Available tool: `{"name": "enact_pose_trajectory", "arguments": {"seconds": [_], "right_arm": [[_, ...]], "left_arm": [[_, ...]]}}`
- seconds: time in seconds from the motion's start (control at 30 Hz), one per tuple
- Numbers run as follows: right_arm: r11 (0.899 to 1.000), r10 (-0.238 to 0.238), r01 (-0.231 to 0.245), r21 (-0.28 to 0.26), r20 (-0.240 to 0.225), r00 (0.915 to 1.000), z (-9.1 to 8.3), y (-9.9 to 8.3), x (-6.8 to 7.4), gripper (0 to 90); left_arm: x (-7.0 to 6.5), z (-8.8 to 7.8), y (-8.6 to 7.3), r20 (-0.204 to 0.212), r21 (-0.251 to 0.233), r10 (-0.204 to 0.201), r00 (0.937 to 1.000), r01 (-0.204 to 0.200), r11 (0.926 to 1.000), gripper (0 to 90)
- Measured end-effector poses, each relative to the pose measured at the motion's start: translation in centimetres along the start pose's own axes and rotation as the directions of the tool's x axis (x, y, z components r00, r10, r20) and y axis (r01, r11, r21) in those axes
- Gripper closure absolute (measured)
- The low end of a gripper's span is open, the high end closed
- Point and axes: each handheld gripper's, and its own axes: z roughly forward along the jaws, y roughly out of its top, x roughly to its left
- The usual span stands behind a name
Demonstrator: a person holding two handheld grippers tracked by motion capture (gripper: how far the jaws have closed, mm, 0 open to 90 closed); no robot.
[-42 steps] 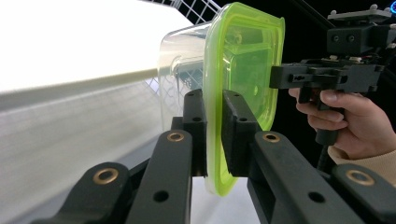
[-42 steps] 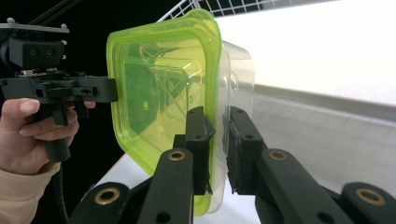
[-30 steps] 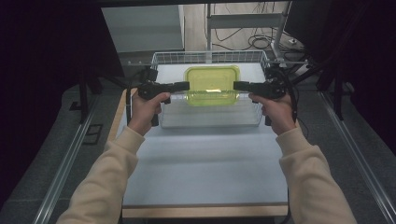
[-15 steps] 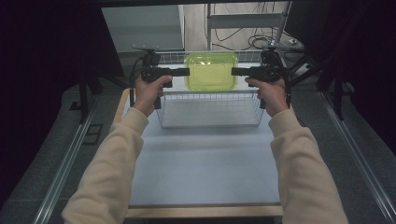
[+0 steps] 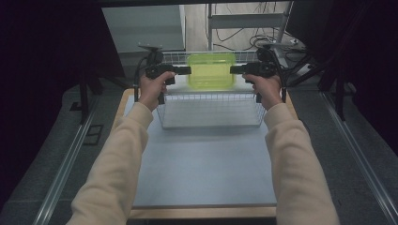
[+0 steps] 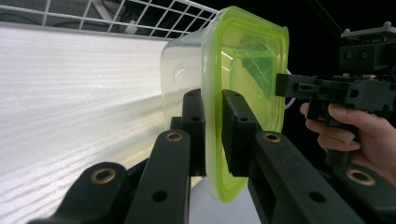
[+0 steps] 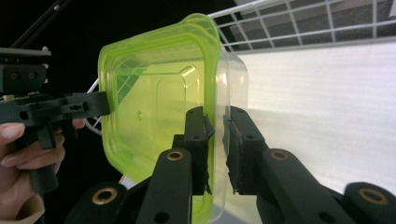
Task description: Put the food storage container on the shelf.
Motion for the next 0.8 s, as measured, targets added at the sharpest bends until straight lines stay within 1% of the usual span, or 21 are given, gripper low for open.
{"name": "enact_pose_trajectory", "arguments": {"seconds": [0.13, 0.2, 0.33, 0.4, 0.5, 0.6, 0.63, 0.7, 0.73, 0.8], "right_arm": [[1.0, 0.014, -0.014, -0.001, 0.017, 0.9997, 0.6, 0.5, -0.3, 77.7], [1.0, 0.021, -0.021, -0.002, 0.025, 0.9995, 0.9, 0.7, -0.4, 76.9], [1.0, 0.02, -0.02, -0.003, 0.043, 0.9989, 1.3, 0.8, -0.4, 74.2], [1.0, 0.012, -0.012, -0.002, 0.06, 0.9982, 1.4, 0.8, -0.4, 72.6], [1.0, 0.009, -0.009, 0.001, 0.08, 0.9968, 1.7, 0.8, -0.5, 70.1], [1.0, -0.009, 0.009, 0.0, 0.104, 0.9945, 1.9, 0.6, -0.4, 64.9], [1.0, -0.016, 0.016, -0.002, 0.12, 0.9926, 2.0, 0.6, -0.4, 62.4], [1.0, -0.022, 0.024, -0.011, 0.138, 0.9902, 2.0, 0.5, -0.2, 58.9], [1.0, -0.024, 0.026, -0.013, 0.144, 0.9893, 2.0, 0.5, -0.1, 56.4], [0.999, -0.026, 0.031, -0.032, 0.147, 0.9888, 1.9, 0.4, 0.1, 49.3]], "left_arm": [[0.5, 0.5, 0.4, -0.006, -0.003, -0.031, 0.9995, 0.031, 0.9995, 78.8], [0.9, 0.8, 0.6, -0.002, -0.008, -0.058, 0.9983, 0.058, 0.9983, 78.2], [1.2, 1.2, 0.8, -0.014, -0.006, -0.066, 0.9977, 0.066, 0.9978, 76.2], [1.3, 1.4, 0.8, -0.025, -0.007, -0.067, 0.9974, 0.067, 0.9977, 74.7], [1.6, 1.6, 0.7, -0.03, 0.0, -0.075, 0.9967, 0.075, 0.9972, 71.8], [1.8, 1.8, 0.6, -0.036, 0.0, -0.08, 0.9962, 0.08, 0.9968, 68.1], [1.8, 1.8, 0.6, -0.039, 0.0, -0.072, 0.9967, 0.072, 0.9974, 66.1], [1.8, 1.9, 0.5, -0.067, -0.007, -0.049, 0.9966, 0.049, 0.9988, 60.2], [1.8, 1.9, 0.5, -0.074, -0.011, -0.044, 0.9963, 0.043, 0.999, 54.6], [2.0, 1.8, 0.6, -0.061, -0.024, -0.05, 0.9969, 0.048, 0.9985, 38.3]]}}
